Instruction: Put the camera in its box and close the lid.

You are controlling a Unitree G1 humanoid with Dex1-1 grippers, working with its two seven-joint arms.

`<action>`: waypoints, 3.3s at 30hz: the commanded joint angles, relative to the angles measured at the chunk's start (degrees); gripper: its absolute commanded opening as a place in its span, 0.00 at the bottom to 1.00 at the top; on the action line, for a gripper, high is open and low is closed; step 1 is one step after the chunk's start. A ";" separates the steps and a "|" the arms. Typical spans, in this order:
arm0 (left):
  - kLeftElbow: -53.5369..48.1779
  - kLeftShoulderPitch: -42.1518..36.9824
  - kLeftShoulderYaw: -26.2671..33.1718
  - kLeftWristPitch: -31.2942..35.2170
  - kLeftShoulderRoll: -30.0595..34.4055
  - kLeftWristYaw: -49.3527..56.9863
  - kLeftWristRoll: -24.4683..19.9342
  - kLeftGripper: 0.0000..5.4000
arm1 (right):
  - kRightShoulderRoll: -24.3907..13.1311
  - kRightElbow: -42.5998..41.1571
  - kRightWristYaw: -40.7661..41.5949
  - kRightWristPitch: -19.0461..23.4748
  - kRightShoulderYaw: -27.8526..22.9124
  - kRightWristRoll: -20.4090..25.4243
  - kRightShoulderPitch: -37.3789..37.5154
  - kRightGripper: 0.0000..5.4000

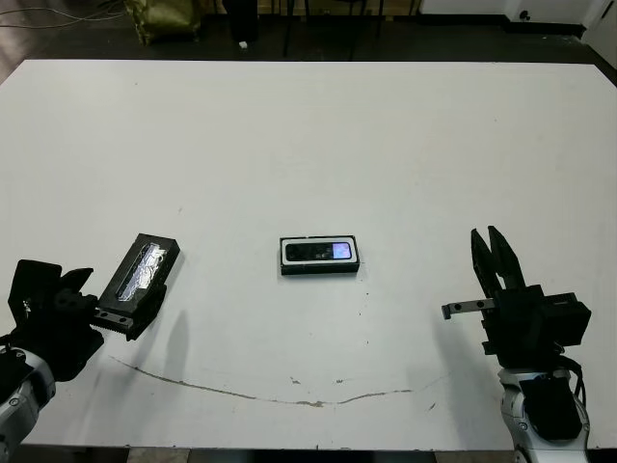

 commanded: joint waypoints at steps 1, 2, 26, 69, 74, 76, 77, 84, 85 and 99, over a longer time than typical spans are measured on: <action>1.89 1.12 -0.88 -0.85 0.44 -1.42 0.65 1.00 | -0.28 0.45 0.41 0.54 -0.12 0.50 0.69 0.00; 2.00 1.25 -1.19 -1.24 0.52 -1.59 1.13 1.00 | -0.20 0.02 0.33 0.91 -0.02 0.49 0.83 0.00; 11.27 -0.45 -2.91 -0.02 0.43 -5.82 0.63 1.00 | -0.06 0.33 0.05 0.65 -0.22 0.36 1.20 0.00; 4.04 -2.31 -0.56 -11.54 2.70 -10.43 -1.06 0.44 | 0.76 0.88 0.15 -0.24 1.17 1.01 1.68 0.00; 4.52 -10.56 -0.71 -15.06 7.48 -15.46 -1.04 0.44 | 0.78 1.49 0.30 -1.05 1.33 1.35 1.86 0.00; 3.88 -14.63 -1.85 -12.29 9.94 -15.84 -1.42 0.44 | 0.89 2.47 -0.07 -2.58 1.36 0.74 1.58 0.00; 3.65 -16.78 -2.88 -11.21 11.27 -16.14 -1.18 0.44 | 0.92 2.79 -0.12 -3.09 1.43 0.64 1.49 0.00; 11.20 -30.40 -14.96 -12.85 14.33 -22.64 3.64 0.44 | 1.17 1.17 -0.40 -1.54 2.12 0.24 1.88 0.00; 12.57 -32.23 -16.89 -13.19 14.50 -23.74 4.82 0.44 | 1.26 0.64 -0.64 -1.04 2.24 -0.15 2.02 0.00; 27.58 -42.79 -30.75 -20.75 10.51 -31.27 15.64 0.44 | 1.55 -3.01 -0.60 3.93 2.33 -0.65 1.87 0.00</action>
